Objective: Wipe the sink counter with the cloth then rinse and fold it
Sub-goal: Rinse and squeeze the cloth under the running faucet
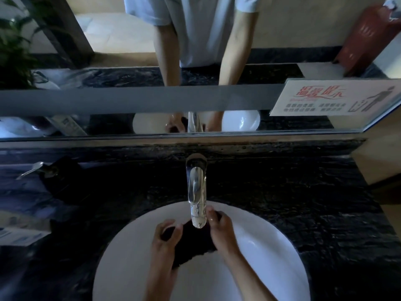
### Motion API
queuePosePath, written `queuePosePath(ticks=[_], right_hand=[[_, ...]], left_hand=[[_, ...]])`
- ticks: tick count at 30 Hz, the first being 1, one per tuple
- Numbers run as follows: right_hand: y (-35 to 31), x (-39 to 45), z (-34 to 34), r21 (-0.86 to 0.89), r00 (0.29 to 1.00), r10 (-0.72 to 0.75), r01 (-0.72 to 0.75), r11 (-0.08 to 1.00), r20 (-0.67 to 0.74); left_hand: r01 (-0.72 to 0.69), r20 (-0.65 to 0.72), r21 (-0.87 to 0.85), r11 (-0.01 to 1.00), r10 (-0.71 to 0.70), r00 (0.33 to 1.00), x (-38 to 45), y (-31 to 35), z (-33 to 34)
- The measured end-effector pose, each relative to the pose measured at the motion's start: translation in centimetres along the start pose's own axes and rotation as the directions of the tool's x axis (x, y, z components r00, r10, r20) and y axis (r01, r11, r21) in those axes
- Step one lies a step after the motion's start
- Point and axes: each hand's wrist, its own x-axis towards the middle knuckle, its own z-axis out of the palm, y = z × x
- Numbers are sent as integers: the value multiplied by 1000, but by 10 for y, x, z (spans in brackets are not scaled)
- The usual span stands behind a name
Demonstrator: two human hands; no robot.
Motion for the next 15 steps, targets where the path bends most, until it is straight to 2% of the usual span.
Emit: queuePosePath(ticks=[1,2,5,7,9,11,13,15], right_hand=[[2,1,-4,53,1000,5,-6,999,23],[5,3,-9,124,998,38,-45,991,56],[3,-1,-25,334,969,142,-205,920,205],[0,-5,-35,395,950,133,-242,886,283],[1,-9,-50,396,932,108,-250,883,347],[4,-13,-60,407,943,69,-206,890,326],[11,-14,-66,391,982,56,-124,912,181],[20,-14,-69,298,998,47,-55,953,36]], left_hand=[[-5,59,75,997,0,998,-13,-25,30],[10,39,152,988,-16,999,-22,-41,34],[115,44,158,981,-123,991,-23,-40,36],[100,100,202,974,-122,987,-17,-39,21],[100,68,201,974,-115,991,-17,-45,28],[61,37,222,973,-71,997,-16,-52,32],[38,41,237,971,-49,998,-16,-57,39],[27,63,271,962,-45,997,-20,-65,51]])
